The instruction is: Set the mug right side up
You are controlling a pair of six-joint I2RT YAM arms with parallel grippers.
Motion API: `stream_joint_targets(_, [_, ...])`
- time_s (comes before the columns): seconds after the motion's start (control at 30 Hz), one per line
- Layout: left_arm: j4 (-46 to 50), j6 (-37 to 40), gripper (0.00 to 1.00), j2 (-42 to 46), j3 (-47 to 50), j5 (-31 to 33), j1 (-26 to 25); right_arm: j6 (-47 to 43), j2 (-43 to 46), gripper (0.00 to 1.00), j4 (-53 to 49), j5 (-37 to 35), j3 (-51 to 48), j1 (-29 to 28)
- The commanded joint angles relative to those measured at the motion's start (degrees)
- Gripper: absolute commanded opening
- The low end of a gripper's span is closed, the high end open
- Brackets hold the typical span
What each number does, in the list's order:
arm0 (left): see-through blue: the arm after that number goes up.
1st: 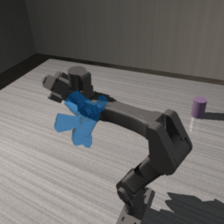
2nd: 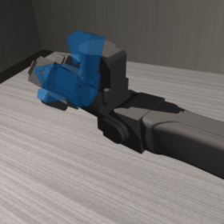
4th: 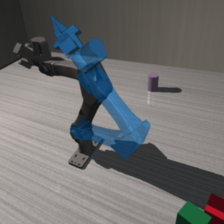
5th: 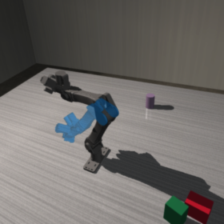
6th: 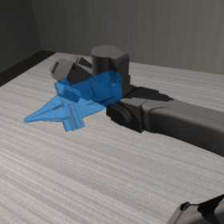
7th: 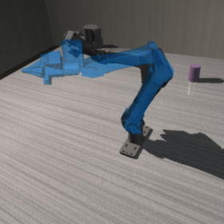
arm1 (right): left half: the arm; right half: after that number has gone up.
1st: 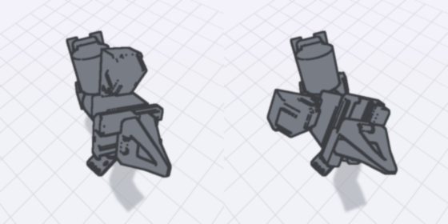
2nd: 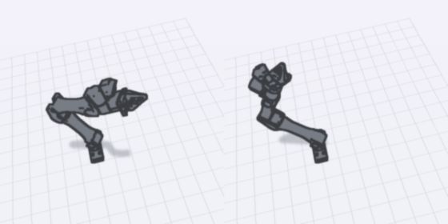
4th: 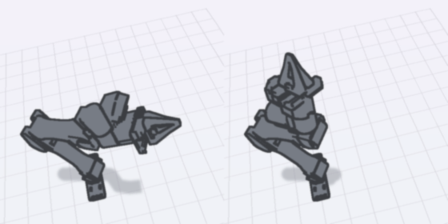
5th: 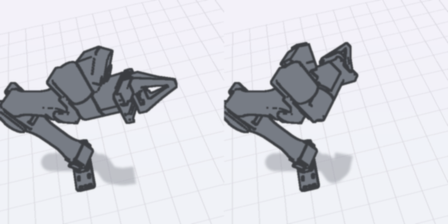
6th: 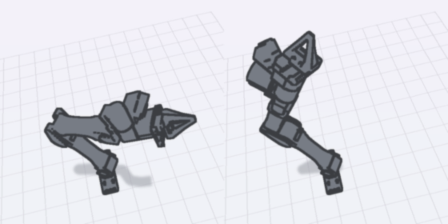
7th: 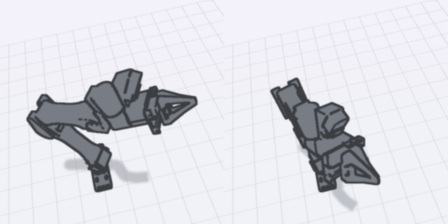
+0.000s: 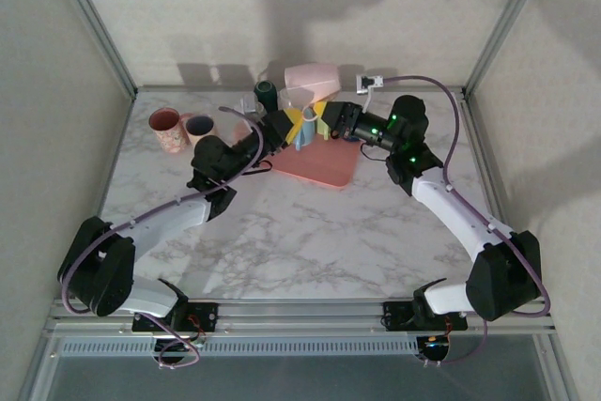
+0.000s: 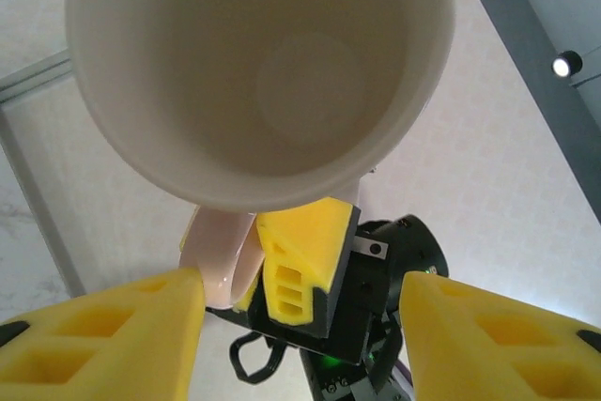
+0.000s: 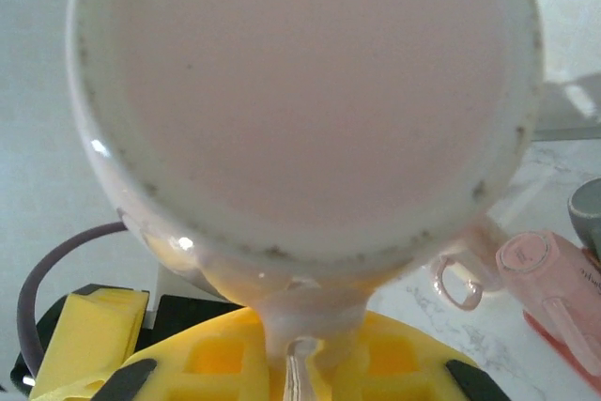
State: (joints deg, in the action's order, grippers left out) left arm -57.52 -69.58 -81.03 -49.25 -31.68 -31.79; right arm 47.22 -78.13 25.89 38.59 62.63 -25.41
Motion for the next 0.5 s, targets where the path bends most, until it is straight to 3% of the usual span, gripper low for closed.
stream_joint_targets(0.0, [-1.4, 1.4, 0.55, -1.5, -2.5, 0.3, -1.0, 1.5, 2.3, 0.0, 7.6, -0.9, 0.3, -1.3])
stream_joint_targets(0.37, [-3.9, 1.2, 0.42, -4.5, -4.7, 0.2, -1.8, 3.4, 3.6, 0.0, 9.1, -1.6, -1.9, -2.6])
stream_joint_targets(0.47, [-4.4, 1.5, 0.33, -4.5, -4.8, 0.7, -1.9, 3.9, 4.3, 0.0, 9.2, -2.3, -2.7, -2.6])
